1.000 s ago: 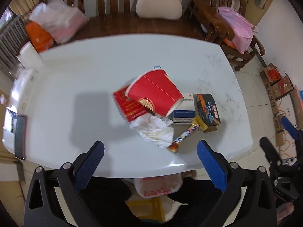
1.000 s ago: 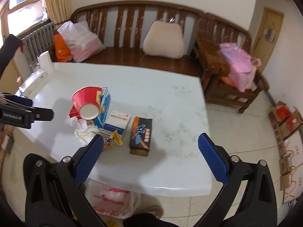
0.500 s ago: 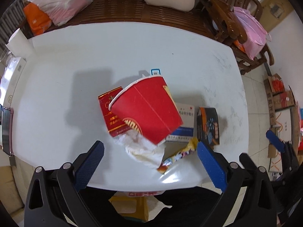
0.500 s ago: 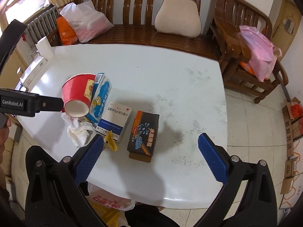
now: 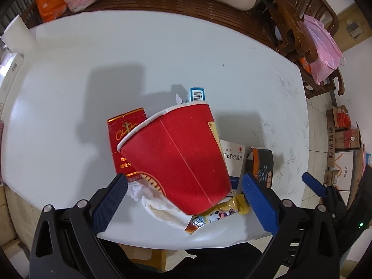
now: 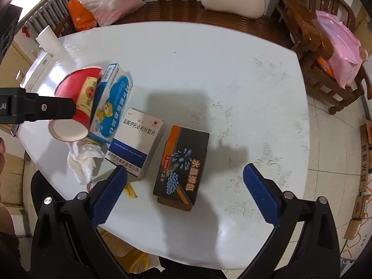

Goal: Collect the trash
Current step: 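Move both tools toward the trash pile, left toward the red cup, right toward the black box, then grasp the red paper cup with the left gripper while the right gripper grasps the black box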

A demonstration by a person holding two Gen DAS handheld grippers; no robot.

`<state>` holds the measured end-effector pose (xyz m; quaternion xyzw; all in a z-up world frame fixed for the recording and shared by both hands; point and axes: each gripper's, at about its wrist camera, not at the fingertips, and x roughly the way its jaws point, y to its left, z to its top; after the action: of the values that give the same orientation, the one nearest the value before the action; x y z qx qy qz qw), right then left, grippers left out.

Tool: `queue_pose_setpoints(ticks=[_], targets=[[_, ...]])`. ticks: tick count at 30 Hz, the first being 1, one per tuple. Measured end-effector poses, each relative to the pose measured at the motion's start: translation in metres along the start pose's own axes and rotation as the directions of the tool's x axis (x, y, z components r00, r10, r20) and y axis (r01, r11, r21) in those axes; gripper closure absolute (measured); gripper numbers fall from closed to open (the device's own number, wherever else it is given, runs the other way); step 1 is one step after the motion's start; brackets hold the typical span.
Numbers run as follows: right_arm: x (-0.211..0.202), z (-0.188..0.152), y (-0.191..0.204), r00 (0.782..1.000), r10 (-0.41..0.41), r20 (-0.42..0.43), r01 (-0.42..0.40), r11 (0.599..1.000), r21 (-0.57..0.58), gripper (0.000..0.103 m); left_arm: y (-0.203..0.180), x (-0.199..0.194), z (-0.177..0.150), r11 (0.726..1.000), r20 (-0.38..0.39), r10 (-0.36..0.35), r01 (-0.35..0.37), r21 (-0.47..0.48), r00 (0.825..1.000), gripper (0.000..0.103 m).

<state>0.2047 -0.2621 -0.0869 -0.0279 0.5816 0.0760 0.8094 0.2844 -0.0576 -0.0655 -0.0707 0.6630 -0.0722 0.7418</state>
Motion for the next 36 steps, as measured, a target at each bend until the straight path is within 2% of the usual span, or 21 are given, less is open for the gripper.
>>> queue_pose_setpoints(ticks=[6, 13, 26, 30, 33, 36], targets=[[0.018, 0.007, -0.009, 0.999, 0.014, -0.037, -0.012, 0.999, 0.031, 0.005, 0.001, 0.006, 0.008, 1.000, 0.009, 0.013, -0.013, -0.015, 1.000, 0.007], [0.037, 0.011, -0.018, 0.997, 0.037, -0.074, -0.032, 0.997, 0.071, 0.005, 0.011, 0.018, 0.009, 0.999, -0.024, -0.005, 0.004, -0.041, 1.000, 0.007], [0.059, 0.006, -0.019, 0.994, 0.009, -0.108, -0.004, 0.999, 0.043, 0.007, 0.020, 0.034, 0.015, 0.994, -0.062, -0.042, 0.035, -0.099, 0.997, 0.007], [0.069, 0.003, -0.022, 0.990, 0.027, -0.137, -0.019, 0.998, 0.062, 0.025, 0.021, 0.036, 0.015, 0.995, -0.071, -0.038, 0.031, -0.092, 0.997, 0.007], [0.070, -0.001, -0.022, 0.992, 0.015, -0.127, -0.008, 0.998, 0.055, 0.027, 0.021, 0.037, 0.016, 0.996, -0.074, -0.031, 0.025, -0.083, 0.997, 0.007], [0.071, -0.003, -0.021, 0.993, -0.009, -0.118, 0.014, 0.999, 0.041, 0.033, 0.018, 0.038, 0.017, 0.998, -0.072, 0.004, -0.009, -0.069, 0.997, 0.007]])
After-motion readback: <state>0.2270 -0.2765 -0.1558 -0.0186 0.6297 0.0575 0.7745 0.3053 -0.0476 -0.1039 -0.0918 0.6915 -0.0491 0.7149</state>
